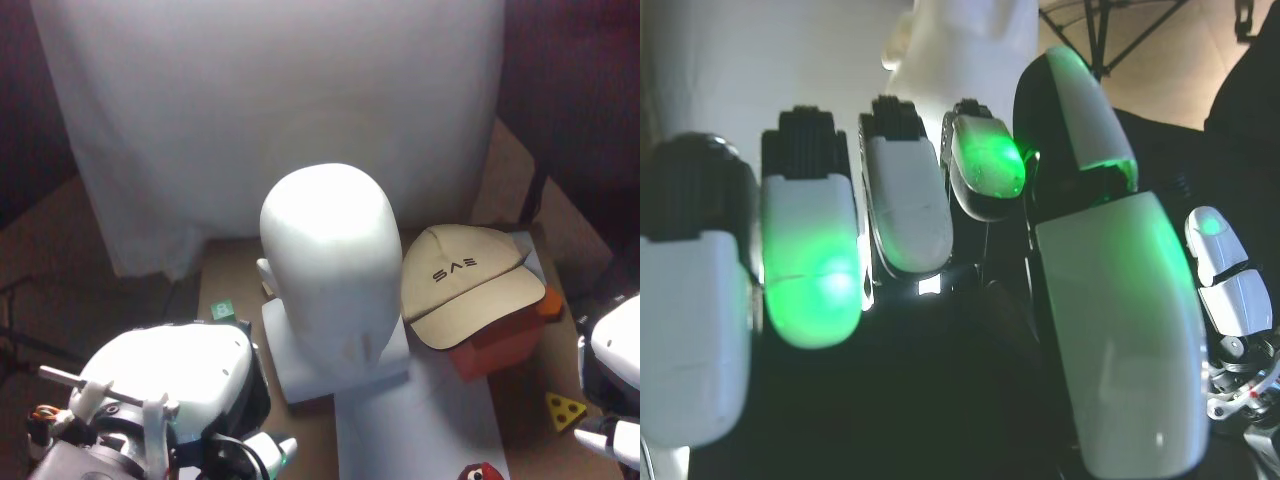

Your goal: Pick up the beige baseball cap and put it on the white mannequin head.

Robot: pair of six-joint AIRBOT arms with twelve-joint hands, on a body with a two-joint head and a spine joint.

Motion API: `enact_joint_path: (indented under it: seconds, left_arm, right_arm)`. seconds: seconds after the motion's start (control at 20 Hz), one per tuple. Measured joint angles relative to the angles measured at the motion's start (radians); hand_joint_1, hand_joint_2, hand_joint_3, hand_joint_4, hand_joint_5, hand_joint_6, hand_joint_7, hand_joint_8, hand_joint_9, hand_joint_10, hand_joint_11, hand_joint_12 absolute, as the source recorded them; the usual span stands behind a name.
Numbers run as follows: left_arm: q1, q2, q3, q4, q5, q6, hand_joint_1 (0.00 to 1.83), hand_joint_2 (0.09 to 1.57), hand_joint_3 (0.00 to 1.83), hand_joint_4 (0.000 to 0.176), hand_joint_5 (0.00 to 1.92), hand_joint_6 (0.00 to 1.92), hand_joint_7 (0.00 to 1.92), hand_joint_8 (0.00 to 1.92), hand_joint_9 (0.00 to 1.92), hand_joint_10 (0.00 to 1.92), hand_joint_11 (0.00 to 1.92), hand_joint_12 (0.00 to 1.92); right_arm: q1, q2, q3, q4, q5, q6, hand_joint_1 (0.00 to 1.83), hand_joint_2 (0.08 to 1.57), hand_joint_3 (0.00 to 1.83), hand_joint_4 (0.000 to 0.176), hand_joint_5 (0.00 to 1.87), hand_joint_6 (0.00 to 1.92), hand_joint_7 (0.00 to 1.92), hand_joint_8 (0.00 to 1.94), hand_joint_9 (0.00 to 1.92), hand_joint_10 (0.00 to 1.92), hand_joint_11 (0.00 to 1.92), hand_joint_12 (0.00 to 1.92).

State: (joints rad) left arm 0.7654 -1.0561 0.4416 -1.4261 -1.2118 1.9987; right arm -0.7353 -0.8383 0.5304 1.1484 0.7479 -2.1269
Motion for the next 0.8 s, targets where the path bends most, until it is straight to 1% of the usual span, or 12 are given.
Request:
enact_joint_path:
  seconds: [0.15,0.2,0.25,0.3,0.35,0.45,0.5,0.6,0.65,0.7,0.75,0.8]
  left_arm:
    - [0.0,0.002,0.003,0.005,-0.004,0.0,0.0,1.07,0.12,0.066,0.07,0.05,0.03,0.04,0.05,0.05,0.0,0.43]
    - [0.009,0.001,0.003,0.005,-0.003,-0.001,0.0,1.12,0.03,0.063,0.08,0.01,0.04,0.0,0.05,0.01,0.0,0.42]
    - [0.011,0.001,0.003,0.004,0.003,-0.002,0.0,1.12,0.02,0.063,0.08,0.0,0.03,0.0,0.04,0.0,0.0,0.42]
    - [0.012,0.001,0.003,0.008,0.008,-0.003,0.0,1.12,0.02,0.063,0.08,0.0,0.03,0.0,0.04,0.0,0.0,0.41]
    - [0.012,0.002,0.003,0.039,0.002,-0.003,0.0,1.12,0.02,0.063,0.07,0.0,0.03,0.0,0.04,0.0,0.0,0.41]
    - [0.034,0.001,-0.001,0.088,-0.016,-0.007,0.0,1.12,0.02,0.062,0.07,0.0,0.03,0.0,0.04,0.0,0.0,0.41]
    - [0.055,-0.004,-0.002,0.1,-0.031,-0.017,0.0,1.13,0.01,0.057,0.07,0.0,0.03,0.0,0.04,0.0,0.0,0.41]
    - [0.109,-0.03,0.0,0.132,-0.086,-0.073,0.0,1.13,0.01,0.053,0.07,0.0,0.03,0.0,0.04,0.0,0.0,0.4]
    - [0.132,-0.044,0.003,0.152,-0.105,-0.09,0.0,1.13,0.01,0.053,0.07,0.0,0.03,0.0,0.04,0.0,0.0,0.4]
    - [0.153,-0.058,0.01,0.185,-0.121,-0.092,0.0,1.13,0.01,0.053,0.07,0.0,0.03,0.0,0.04,0.0,0.0,0.4]
    - [0.182,-0.081,0.023,0.237,-0.146,-0.115,0.0,1.13,0.01,0.052,0.07,0.0,0.03,0.0,0.04,0.0,0.0,0.4]
    - [0.205,-0.106,0.039,0.272,-0.168,-0.145,0.0,1.13,0.01,0.052,0.07,0.0,0.03,0.0,0.04,0.0,0.0,0.4]
  right_arm:
    - [-0.007,0.0,-0.003,-0.006,0.002,-0.005,0.01,0.91,0.16,0.046,0.1,0.05,0.13,0.04,0.06,0.04,0.0,0.5]
    - [-0.012,0.0,-0.003,0.002,0.003,-0.007,0.02,0.96,0.04,0.039,0.12,0.01,0.14,0.0,0.08,0.01,0.0,0.48]
    - [-0.018,-0.001,-0.003,-0.002,0.003,0.0,0.02,0.97,0.02,0.036,0.12,0.0,0.15,0.0,0.08,0.0,0.0,0.5]
    - [-0.026,-0.003,-0.001,-0.031,0.011,0.012,0.02,0.97,0.02,0.034,0.12,0.0,0.15,0.0,0.08,0.0,0.0,0.5]
    - [-0.053,-0.003,0.013,-0.115,0.022,0.055,0.01,0.98,0.02,0.033,0.11,0.0,0.15,0.0,0.08,0.0,0.0,0.51]
    - [-0.101,-0.008,0.056,-0.216,0.029,0.128,0.01,0.98,0.02,0.032,0.11,0.0,0.14,0.0,0.08,0.0,0.0,0.51]
    - [-0.129,-0.014,0.086,-0.258,0.025,0.179,0.0,0.99,0.01,0.032,0.12,0.0,0.14,0.0,0.08,0.0,0.0,0.51]
    - [-0.183,-0.027,0.148,-0.379,0.019,0.289,0.0,0.99,0.01,0.029,0.12,0.0,0.16,0.0,0.08,0.0,0.0,0.56]
    - [-0.197,-0.037,0.177,-0.463,0.017,0.343,0.01,0.99,0.0,0.029,0.12,0.0,0.17,0.0,0.1,0.0,0.0,0.6]
    - [-0.199,-0.051,0.196,-0.512,0.017,0.36,0.05,0.98,0.0,0.026,0.13,0.0,0.18,0.01,0.1,0.01,0.0,0.62]
    - [-0.196,-0.069,0.216,-0.547,0.017,0.362,0.16,0.97,0.0,0.02,0.12,0.0,0.16,0.0,0.1,0.0,0.0,0.62]
    - [-0.188,-0.085,0.233,-0.551,0.002,0.363,0.29,0.95,0.0,0.015,0.11,0.0,0.16,0.0,0.1,0.0,0.0,0.63]
